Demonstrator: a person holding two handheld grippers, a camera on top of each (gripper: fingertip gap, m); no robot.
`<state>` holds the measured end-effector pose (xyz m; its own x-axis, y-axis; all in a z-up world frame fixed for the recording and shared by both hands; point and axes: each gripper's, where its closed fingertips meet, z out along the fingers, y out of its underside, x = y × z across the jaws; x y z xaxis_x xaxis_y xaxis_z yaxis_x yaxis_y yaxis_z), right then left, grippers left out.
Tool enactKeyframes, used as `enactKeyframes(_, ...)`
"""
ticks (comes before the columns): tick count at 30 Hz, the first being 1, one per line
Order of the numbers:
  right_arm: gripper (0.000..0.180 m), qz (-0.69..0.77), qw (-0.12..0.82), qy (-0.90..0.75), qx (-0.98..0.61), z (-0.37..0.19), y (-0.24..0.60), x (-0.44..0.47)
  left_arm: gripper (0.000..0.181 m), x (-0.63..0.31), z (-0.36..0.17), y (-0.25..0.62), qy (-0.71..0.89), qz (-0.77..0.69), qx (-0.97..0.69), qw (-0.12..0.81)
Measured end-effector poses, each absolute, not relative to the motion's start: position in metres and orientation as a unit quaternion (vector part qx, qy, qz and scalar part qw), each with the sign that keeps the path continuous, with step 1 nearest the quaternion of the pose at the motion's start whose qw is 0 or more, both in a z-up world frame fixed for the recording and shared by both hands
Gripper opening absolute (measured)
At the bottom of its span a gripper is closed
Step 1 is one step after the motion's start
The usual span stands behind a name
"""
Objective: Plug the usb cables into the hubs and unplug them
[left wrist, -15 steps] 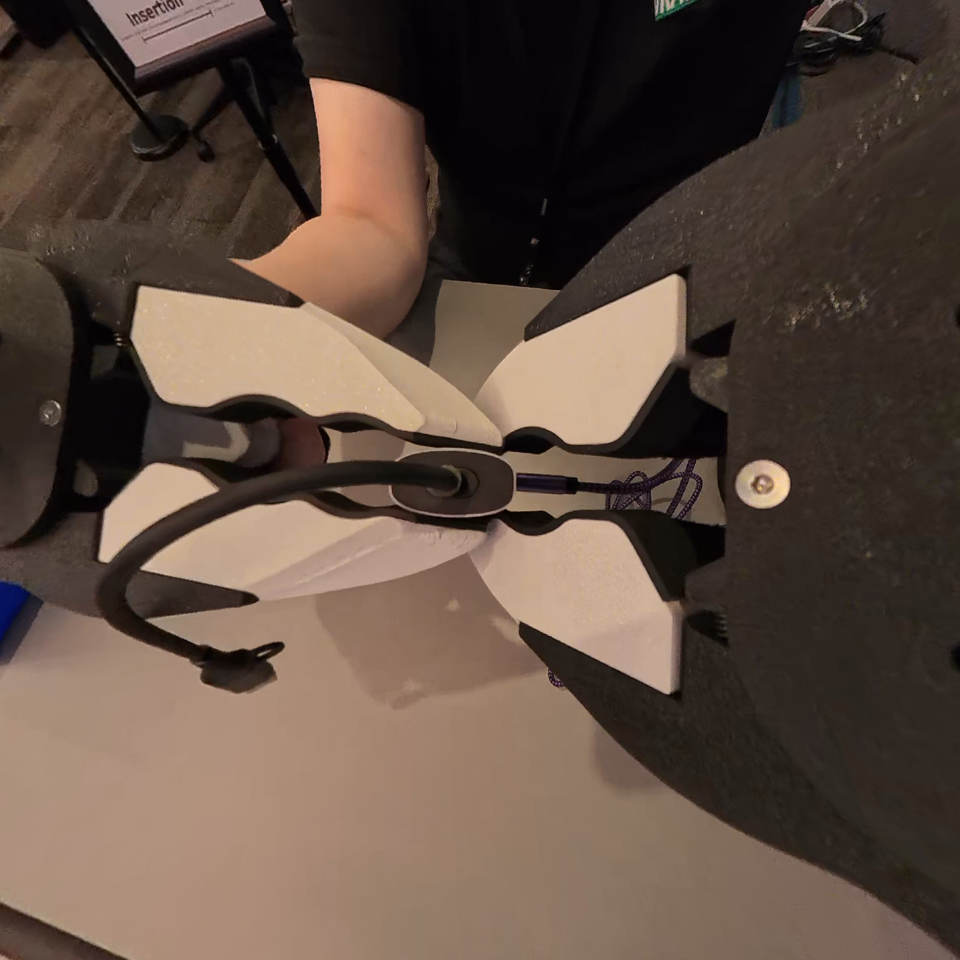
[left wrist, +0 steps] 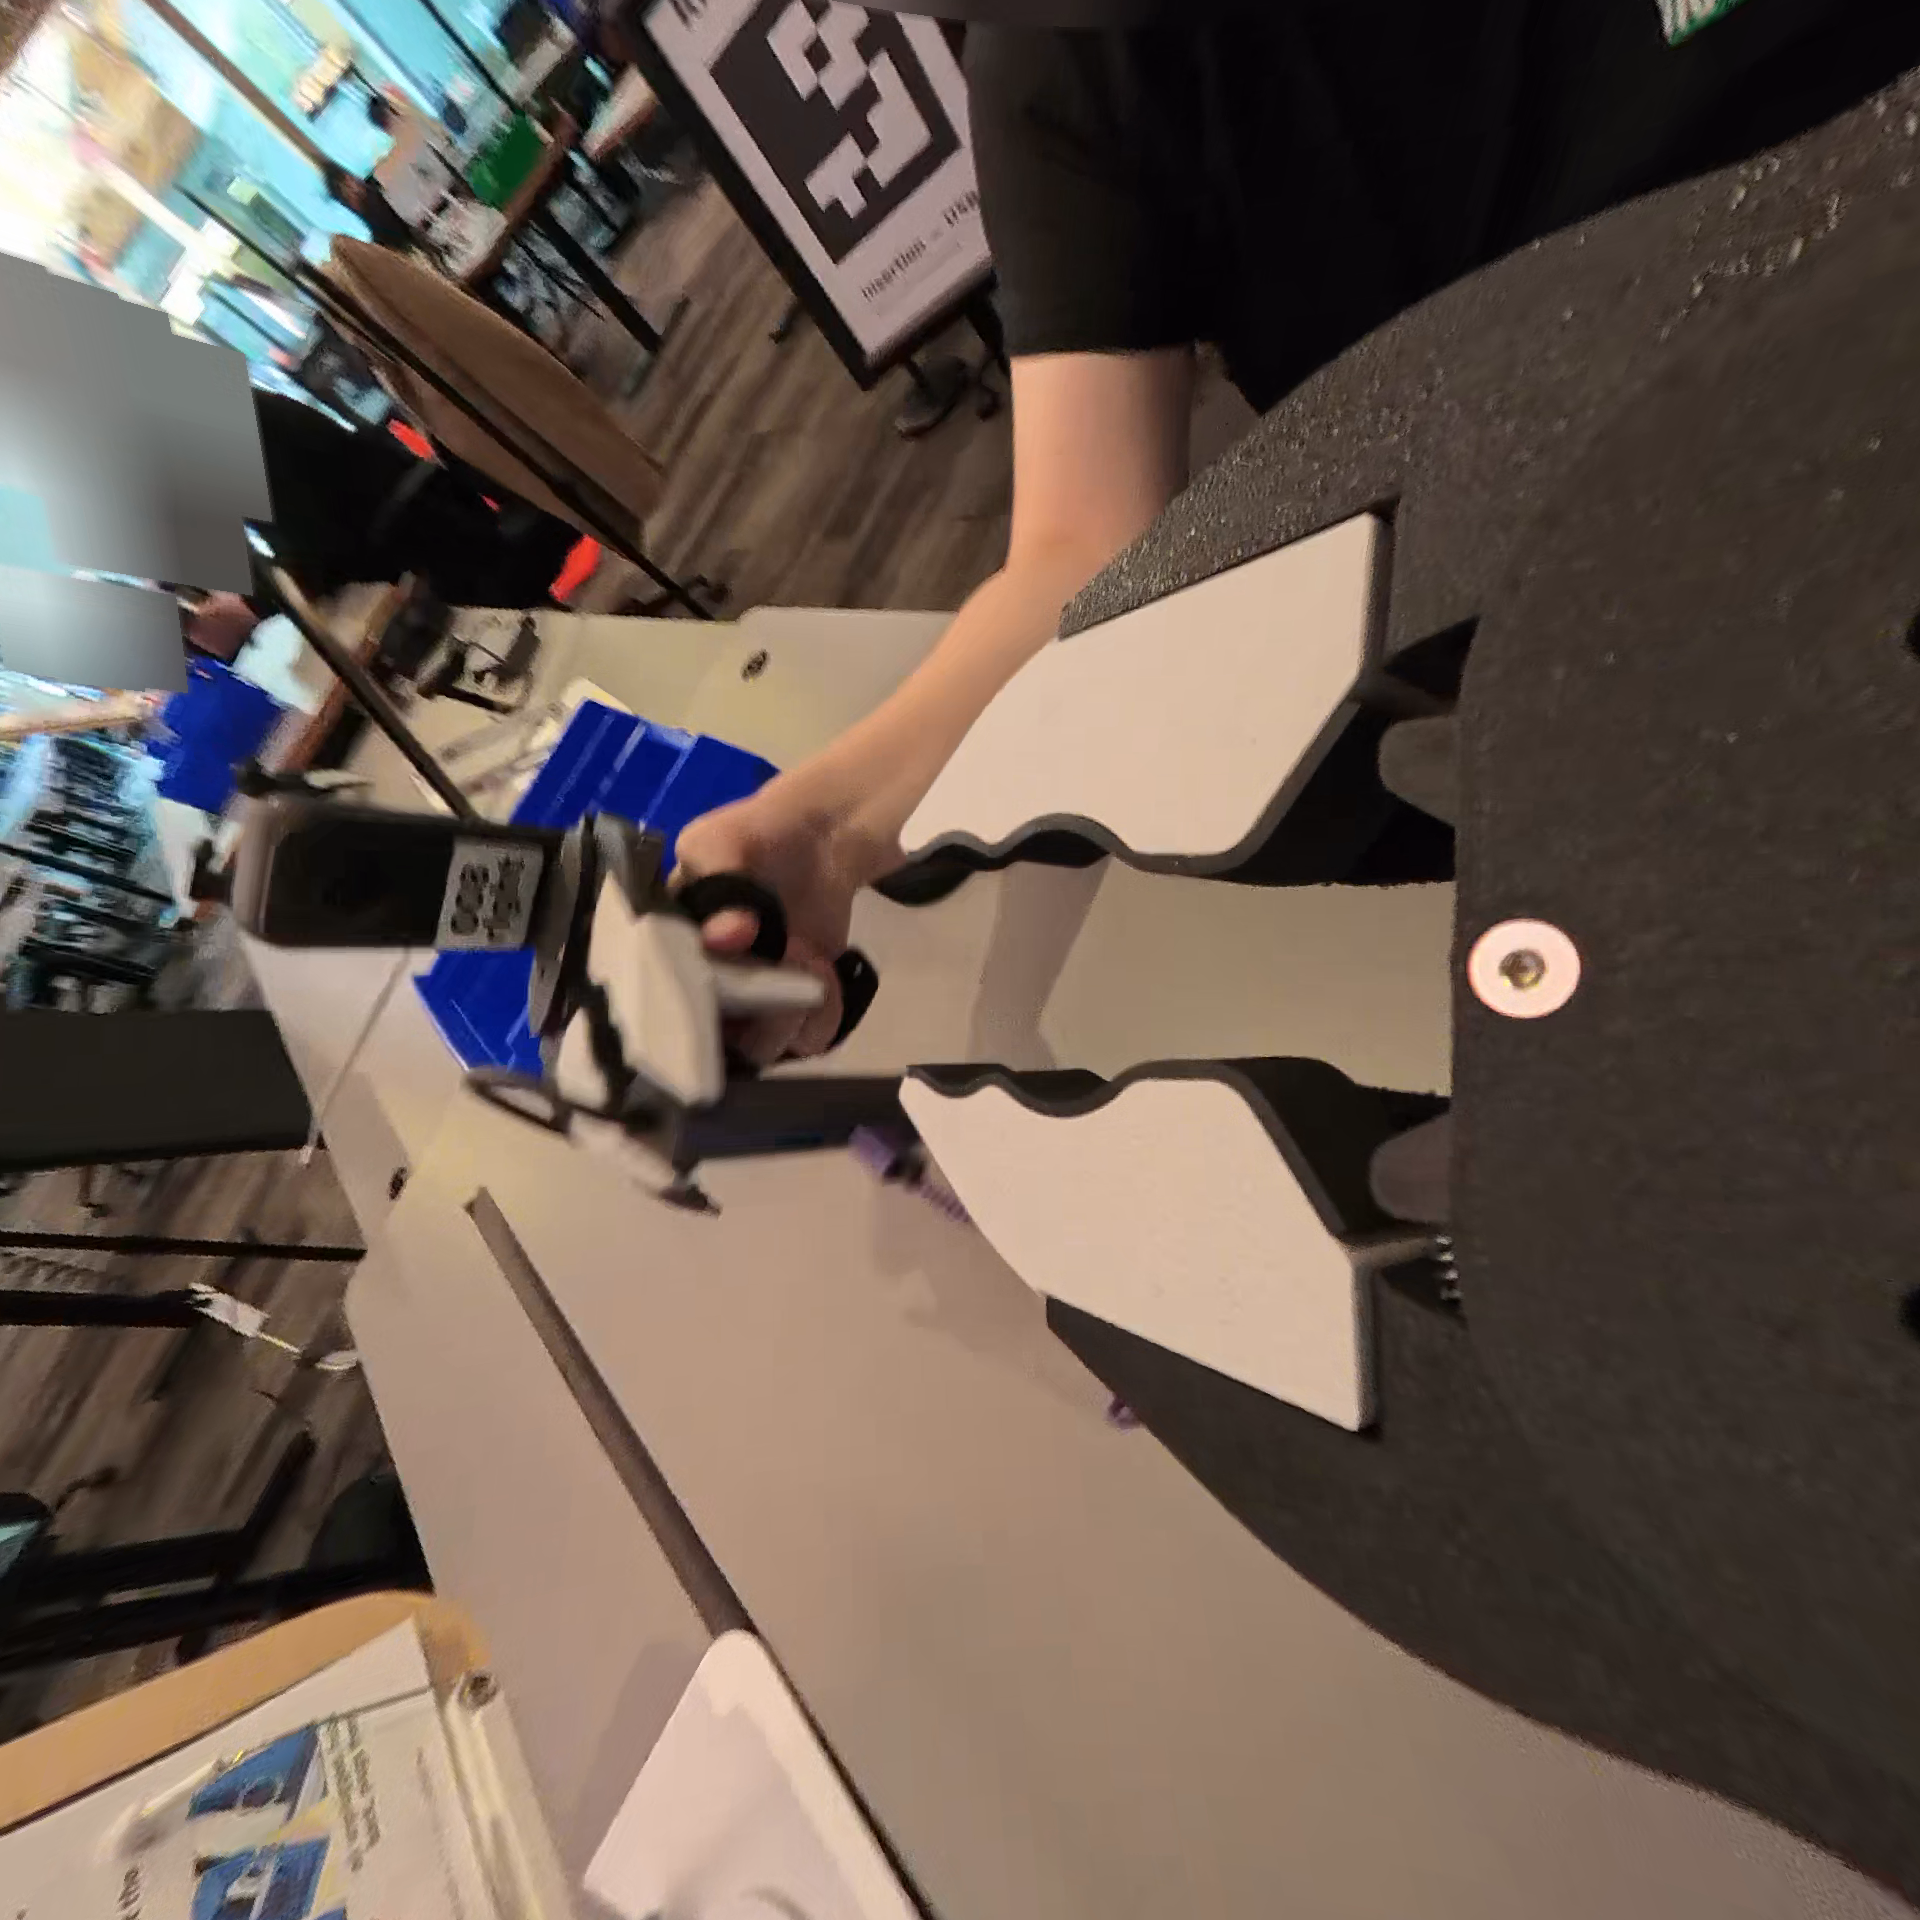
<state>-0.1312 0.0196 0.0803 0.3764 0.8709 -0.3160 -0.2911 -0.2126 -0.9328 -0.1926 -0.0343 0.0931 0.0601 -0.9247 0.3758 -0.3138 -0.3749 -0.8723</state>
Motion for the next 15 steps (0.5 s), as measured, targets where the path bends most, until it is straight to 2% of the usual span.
enactKeyframes(6,0.017,0.505,0.650,-0.221,-0.523,0.100,0.020,-0.117,0.031,-0.180,0.061,-0.083,0.296,-0.641,-0.641,0.299)
enactKeyframes(15,0.017,0.523,0.679,-0.240,-0.456,0.121,0.001,-0.116,0.031,-0.147,0.024,-0.067,0.116,-0.745,-0.604,0.258)
